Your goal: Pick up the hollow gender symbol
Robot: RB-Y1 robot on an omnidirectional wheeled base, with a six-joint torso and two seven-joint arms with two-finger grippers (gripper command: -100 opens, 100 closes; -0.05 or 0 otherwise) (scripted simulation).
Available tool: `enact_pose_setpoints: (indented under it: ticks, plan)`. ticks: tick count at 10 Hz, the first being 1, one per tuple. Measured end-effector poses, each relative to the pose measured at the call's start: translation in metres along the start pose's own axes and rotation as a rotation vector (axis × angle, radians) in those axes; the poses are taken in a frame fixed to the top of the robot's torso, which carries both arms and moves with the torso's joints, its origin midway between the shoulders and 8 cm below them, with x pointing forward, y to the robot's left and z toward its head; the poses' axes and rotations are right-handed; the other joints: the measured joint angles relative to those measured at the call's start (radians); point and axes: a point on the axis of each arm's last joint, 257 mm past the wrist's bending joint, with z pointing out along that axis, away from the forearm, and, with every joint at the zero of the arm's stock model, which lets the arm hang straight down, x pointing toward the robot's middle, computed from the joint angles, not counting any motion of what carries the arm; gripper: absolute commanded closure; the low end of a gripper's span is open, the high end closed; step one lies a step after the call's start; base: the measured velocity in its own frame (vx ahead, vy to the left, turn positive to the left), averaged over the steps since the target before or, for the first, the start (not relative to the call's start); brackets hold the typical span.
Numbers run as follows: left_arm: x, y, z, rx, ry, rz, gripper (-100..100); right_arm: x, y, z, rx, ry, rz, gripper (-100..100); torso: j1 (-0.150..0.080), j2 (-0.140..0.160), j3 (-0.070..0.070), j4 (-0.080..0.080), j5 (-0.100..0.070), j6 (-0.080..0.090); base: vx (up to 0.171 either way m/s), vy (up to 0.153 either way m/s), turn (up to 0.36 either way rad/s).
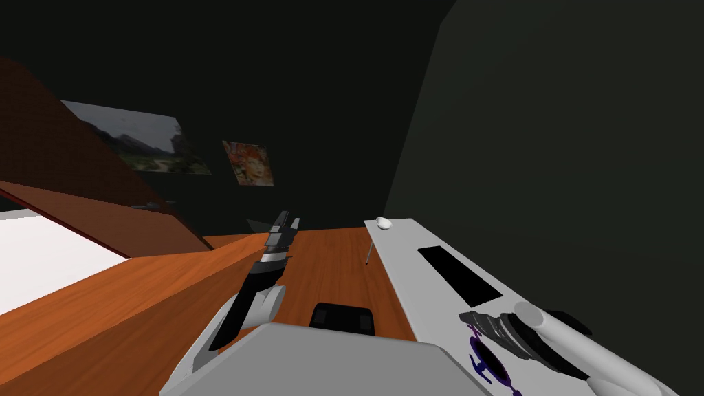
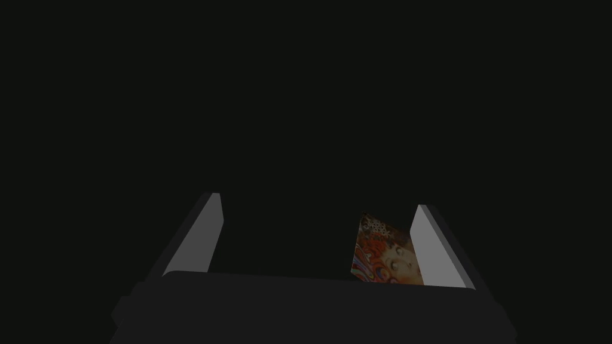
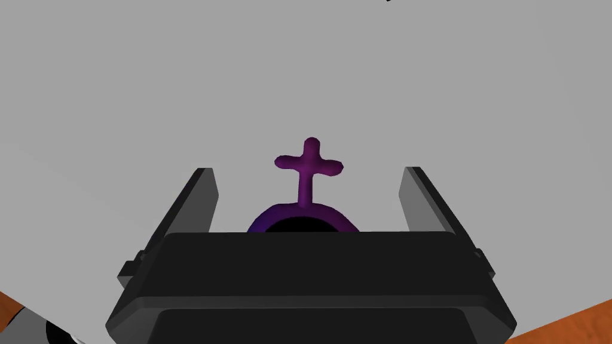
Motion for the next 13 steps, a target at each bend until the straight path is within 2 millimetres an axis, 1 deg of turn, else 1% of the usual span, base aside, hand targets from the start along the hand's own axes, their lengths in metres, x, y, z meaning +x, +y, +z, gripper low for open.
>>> enact_pose_setpoints:
  ticks: [1,4,5,9,10,11,13]
  plan:
    - [0.000,0.000,0.000,0.000,0.000,0.000,0,0.000,0.000,0.000,0.000,0.001,-0.001,-100,0.000,0.002,0.001,0.000,0.000,0.000,0.026,-0.015,-0.022]
    - [0.000,0.000,0.000,0.000,0.000,0.000,0,-0.010,-0.005,0.018,0.002,0.000,-0.006,-100,-0.001,0.001,0.000,0.000,0.000,0.000,0.031,-0.017,-0.013]
    - [0.000,0.000,0.000,0.000,0.000,0.000,0,-0.010,-0.005,0.019,0.002,0.002,-0.006,100,0.000,0.002,0.001,0.000,0.000,0.000,0.000,0.000,0.000]
    - [0.000,0.000,0.000,0.000,0.000,0.000,0,-0.010,-0.005,0.019,0.001,0.002,-0.006,100,0.000,0.003,0.002,0.001,0.000,0.000,0.000,0.000,0.000]
    - [0.000,0.000,0.000,0.000,0.000,0.000,0,-0.010,-0.005,0.019,0.001,0.002,-0.006,0,0.000,0.003,0.002,0.001,0.000,0.000,0.000,0.000,0.000]
    - [0.000,0.000,0.000,0.000,0.000,0.000,0,-0.010,-0.005,0.019,0.001,0.002,-0.006,100,0.000,0.003,0.002,0.001,0.000,0.000,-0.033,0.021,0.027]
    - [0.000,0.000,0.000,0.000,0.000,0.000,0,0.000,-0.002,0.006,-0.001,0.004,-0.003,100,0.003,0.005,0.003,0.001,0.001,0.000,-0.032,0.023,0.016]
